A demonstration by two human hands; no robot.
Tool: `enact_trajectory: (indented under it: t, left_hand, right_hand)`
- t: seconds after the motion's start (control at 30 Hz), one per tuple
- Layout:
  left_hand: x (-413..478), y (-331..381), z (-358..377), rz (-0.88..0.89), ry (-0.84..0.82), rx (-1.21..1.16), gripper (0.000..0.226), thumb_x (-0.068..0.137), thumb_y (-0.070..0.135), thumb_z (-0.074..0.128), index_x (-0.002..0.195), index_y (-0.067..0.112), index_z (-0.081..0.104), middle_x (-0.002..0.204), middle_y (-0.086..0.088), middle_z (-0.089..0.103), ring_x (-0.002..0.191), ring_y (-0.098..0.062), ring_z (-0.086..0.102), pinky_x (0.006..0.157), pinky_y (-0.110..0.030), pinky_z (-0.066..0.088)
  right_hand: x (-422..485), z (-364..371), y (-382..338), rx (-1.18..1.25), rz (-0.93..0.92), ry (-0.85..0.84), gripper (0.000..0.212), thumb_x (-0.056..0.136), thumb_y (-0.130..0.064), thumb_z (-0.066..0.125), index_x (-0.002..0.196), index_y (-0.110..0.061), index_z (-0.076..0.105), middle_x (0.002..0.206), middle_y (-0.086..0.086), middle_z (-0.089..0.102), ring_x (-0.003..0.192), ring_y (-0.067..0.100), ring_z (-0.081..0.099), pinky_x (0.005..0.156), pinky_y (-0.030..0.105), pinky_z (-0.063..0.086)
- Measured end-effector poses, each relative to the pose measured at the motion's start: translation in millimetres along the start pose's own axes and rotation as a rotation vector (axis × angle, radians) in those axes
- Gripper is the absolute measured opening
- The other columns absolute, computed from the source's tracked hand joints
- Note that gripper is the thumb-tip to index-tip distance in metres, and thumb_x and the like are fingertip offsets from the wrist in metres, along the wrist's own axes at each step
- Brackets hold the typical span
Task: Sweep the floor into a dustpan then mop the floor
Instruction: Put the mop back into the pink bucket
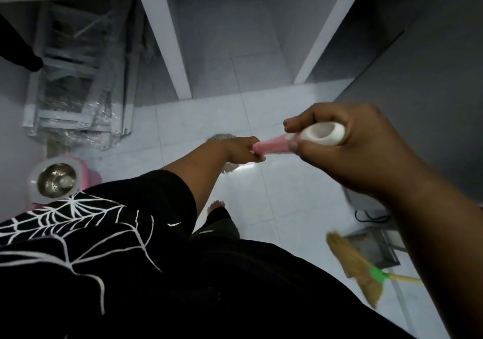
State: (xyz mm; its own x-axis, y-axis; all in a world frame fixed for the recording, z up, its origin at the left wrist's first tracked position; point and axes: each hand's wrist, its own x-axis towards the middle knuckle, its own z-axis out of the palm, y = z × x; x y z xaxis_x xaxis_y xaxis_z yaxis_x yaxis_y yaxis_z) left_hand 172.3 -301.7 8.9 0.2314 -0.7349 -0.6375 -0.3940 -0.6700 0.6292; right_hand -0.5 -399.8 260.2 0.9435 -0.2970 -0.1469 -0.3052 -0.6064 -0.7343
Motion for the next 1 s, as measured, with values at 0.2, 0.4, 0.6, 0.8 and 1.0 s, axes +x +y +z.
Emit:
enact_trajectory:
  t: [0.2, 0.4, 0.6, 0.8, 1.0]
  left_hand:
    - [13, -12, -74, -0.054, 0.032, -0.228, 0.063, 0.088, 0.056, 0.059, 0.141, 0.03, 0.038, 0.14, 0.002, 0.051, 0.125, -0.024, 0.048, 0.107, -0.048, 0.039]
    - [25, -28, -126, -0.053, 0.127, -0.434, 0.048, 0.089, 0.05, 0.06, 0.129, 0.027, 0.046, 0.126, 0.0, 0.055, 0.12, -0.025, 0.049, 0.107, -0.048, 0.039]
    - [37, -37, -153, -0.07, 0.28, -0.556, 0.046, 0.092, 0.046, 0.054, 0.13, 0.022, 0.043, 0.123, -0.006, 0.055, 0.116, -0.029, 0.05, 0.104, -0.046, 0.04]
    - [56, -42, -180, -0.101, 0.382, -0.485, 0.016, 0.095, 0.033, 0.052, 0.096, 0.018, 0.049, 0.082, -0.001, 0.049, 0.082, -0.022, 0.047, 0.085, -0.038, 0.043]
    - [62, -37, -189, -0.195, 0.438, -0.445, 0.04, 0.097, 0.029, 0.053, 0.122, -0.002, 0.049, 0.119, -0.024, 0.055, 0.106, -0.036, 0.054, 0.092, -0.04, 0.045]
  right_hand:
    - [110, -12, -46, -0.058, 0.002, 0.06, 0.011, 0.073, -0.033, 0.075, 0.083, -0.03, 0.07, 0.084, -0.015, 0.066, 0.074, 0.005, 0.063, 0.056, 0.022, 0.051]
    - [201, -11, -83, -0.001, 0.042, 0.077, 0.006, 0.069, -0.024, 0.07, 0.075, -0.022, 0.07, 0.077, 0.002, 0.07, 0.069, 0.021, 0.069, 0.057, 0.045, 0.059]
    - [272, -10, -103, -0.037, -0.008, 0.059, 0.02, 0.068, -0.023, 0.066, 0.08, -0.008, 0.065, 0.082, 0.016, 0.069, 0.058, 0.025, 0.064, 0.049, 0.032, 0.051]
    - [324, -13, -105, -0.027, -0.072, 0.065, 0.026, 0.064, -0.024, 0.065, 0.083, -0.006, 0.067, 0.079, 0.011, 0.068, 0.06, 0.017, 0.059, 0.047, 0.025, 0.045]
    - [345, -11, -88, 0.061, -0.19, 0.03, 0.024, 0.066, -0.036, 0.068, 0.078, -0.016, 0.064, 0.073, -0.001, 0.063, 0.062, 0.012, 0.061, 0.045, 0.024, 0.047]
